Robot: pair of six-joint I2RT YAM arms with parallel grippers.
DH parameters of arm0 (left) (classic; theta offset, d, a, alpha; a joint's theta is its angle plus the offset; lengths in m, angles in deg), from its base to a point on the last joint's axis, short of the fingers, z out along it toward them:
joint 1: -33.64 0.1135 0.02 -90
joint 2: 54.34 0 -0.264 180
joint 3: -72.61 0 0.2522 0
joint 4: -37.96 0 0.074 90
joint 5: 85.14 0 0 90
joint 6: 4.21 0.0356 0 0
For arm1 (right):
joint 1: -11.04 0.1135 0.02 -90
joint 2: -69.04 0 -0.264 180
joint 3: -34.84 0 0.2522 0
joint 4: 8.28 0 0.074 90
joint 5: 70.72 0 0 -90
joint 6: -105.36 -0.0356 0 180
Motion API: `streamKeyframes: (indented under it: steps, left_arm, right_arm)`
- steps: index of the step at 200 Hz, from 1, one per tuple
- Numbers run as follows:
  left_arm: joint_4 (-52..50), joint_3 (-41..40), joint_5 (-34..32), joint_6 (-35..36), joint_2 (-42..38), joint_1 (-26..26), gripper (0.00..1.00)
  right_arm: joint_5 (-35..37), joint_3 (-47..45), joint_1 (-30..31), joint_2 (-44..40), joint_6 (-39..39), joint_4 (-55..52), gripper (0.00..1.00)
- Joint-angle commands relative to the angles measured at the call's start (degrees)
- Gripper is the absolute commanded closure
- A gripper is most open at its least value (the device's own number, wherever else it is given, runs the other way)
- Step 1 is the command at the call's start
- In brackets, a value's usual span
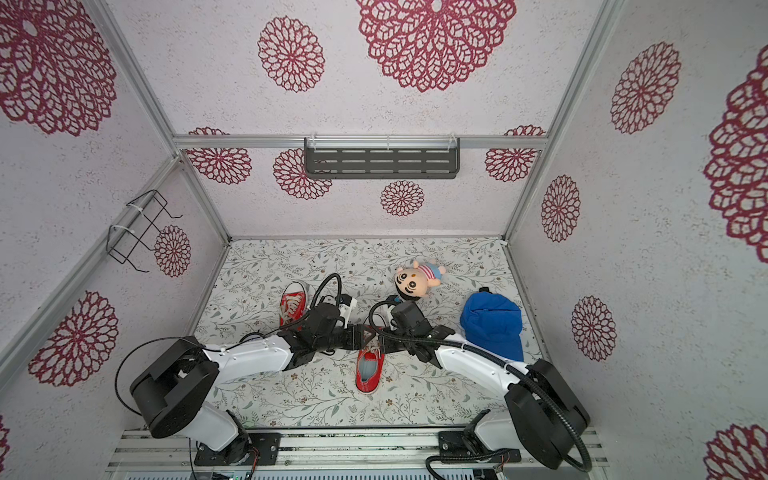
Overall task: Remove the insole from the shoe
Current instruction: Untie the shoelace on the shoe.
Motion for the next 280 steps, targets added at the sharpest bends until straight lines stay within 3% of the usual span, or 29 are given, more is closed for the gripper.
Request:
streamKeyframes:
  steps: [1,37,104,141,225,280]
  left_arm:
    - [2.6,1.0,1.2,-0.4,1.6,0.0,0.46]
    - [3.6,1.1,1.9,-0.5,2.2,-0.1,0.59]
    - [3.6,-0.4,-2.2,0.2,-0.6,0.0,0.97]
    - [1.5,-2.5,-6.6,1.2,-4.3,0.3,0.97]
    - [-6.9,-7.9,-11.6,1.8,-11.2,2.0,0.98]
    - [-8.9,-9.0,-13.0,0.8,-12.5,4.3,0.99]
  right_arm:
    - [-0.2,1.3,0.1,-0.1,-0.4,0.3,1.0]
    - [-0.4,1.5,0.1,0.2,-0.2,0.2,1.0]
    - [3.5,2.3,0.1,-0.1,0.9,-6.3,1.0]
    - [10.6,1.3,-0.2,-1.8,-0.6,-12.3,1.0]
    - [19.5,-0.3,-0.3,0.8,-4.1,-21.9,1.0]
    - [21.8,-0.6,-0.3,3.6,-4.8,-23.4,1.0]
